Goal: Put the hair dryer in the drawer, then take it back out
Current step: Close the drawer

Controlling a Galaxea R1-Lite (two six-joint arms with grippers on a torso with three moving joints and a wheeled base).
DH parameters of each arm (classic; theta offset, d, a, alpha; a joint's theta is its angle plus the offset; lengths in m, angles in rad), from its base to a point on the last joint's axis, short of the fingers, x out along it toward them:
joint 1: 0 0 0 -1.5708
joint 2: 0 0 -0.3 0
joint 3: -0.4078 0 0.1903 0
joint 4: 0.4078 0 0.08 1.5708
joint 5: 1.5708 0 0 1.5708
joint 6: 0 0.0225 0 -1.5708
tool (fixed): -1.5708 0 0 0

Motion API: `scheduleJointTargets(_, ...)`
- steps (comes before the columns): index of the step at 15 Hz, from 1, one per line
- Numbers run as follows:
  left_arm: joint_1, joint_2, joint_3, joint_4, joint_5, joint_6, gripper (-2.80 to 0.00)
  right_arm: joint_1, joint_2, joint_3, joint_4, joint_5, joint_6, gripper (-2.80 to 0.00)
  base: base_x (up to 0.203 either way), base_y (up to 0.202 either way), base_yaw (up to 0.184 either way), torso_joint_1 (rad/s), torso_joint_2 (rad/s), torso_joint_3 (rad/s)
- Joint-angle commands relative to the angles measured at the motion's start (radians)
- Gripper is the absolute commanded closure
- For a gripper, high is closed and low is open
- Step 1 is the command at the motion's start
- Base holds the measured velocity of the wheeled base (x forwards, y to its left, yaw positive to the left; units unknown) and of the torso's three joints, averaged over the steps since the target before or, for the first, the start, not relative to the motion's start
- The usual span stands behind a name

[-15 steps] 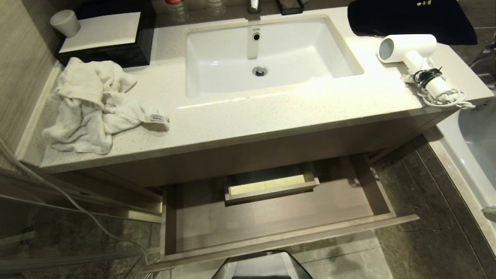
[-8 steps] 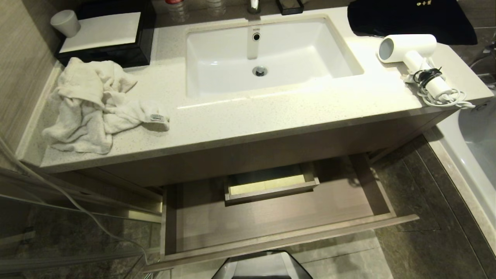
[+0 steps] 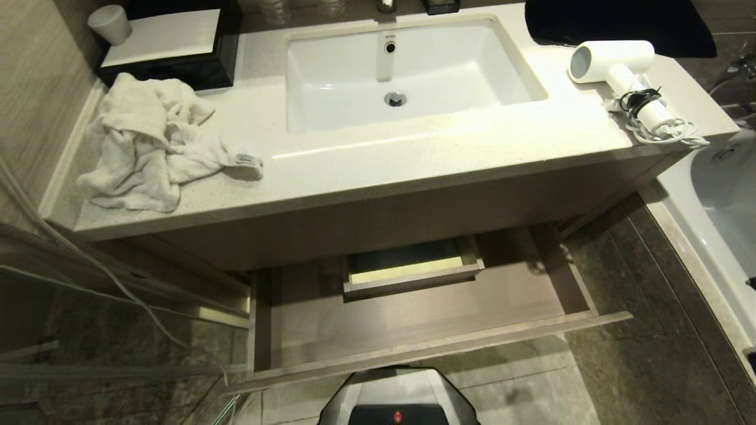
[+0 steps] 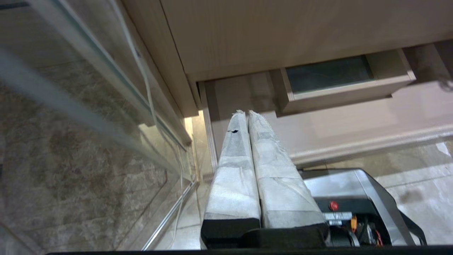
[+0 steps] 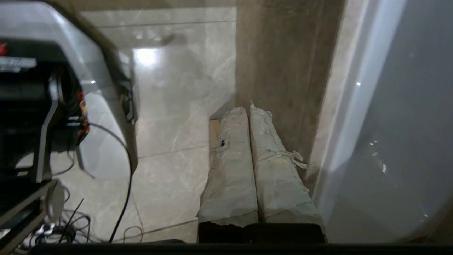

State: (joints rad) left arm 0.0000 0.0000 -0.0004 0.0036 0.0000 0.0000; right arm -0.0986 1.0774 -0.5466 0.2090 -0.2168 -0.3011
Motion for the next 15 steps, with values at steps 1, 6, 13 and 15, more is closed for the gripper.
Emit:
scheduleJointTargets(1, 0.0, -0.002, -0.001, -0.001, 0.0, 0.0, 0.0, 0.005, 0.004, 0.01, 0.0, 0.007, -0.001, 0.0, 0.0, 0.0, 0.0, -0.188, -0.13, -0.312)
scheduleJointTargets(6, 0.0, 0.0, 0.0, -0.001, 0.0, 0.0, 0.0, 0.024, 0.003, 0.043, 0.003, 0.01, -0.003, 0.0, 0.0, 0.0, 0.0, -0.171, -0.17, -0.333)
scheduleJointTargets(13, 0.0, 0.0, -0.001, -0.001, 0.0, 0.0, 0.0, 0.03, 0.001, 0.045, 0.003, -0.001, 0.004, 0.0, 0.0, 0.0, 0.0, -0.122, 0.05, -0.072)
scheduleJointTargets(15, 0.0, 0.0, 0.0, -0.001, 0.0, 0.0, 0.0, 0.031, 0.002, 0.056, -0.011, 0.002, 0.005, 0.0, 0.0, 0.0, 0.0, -0.184, 0.33, 0.12)
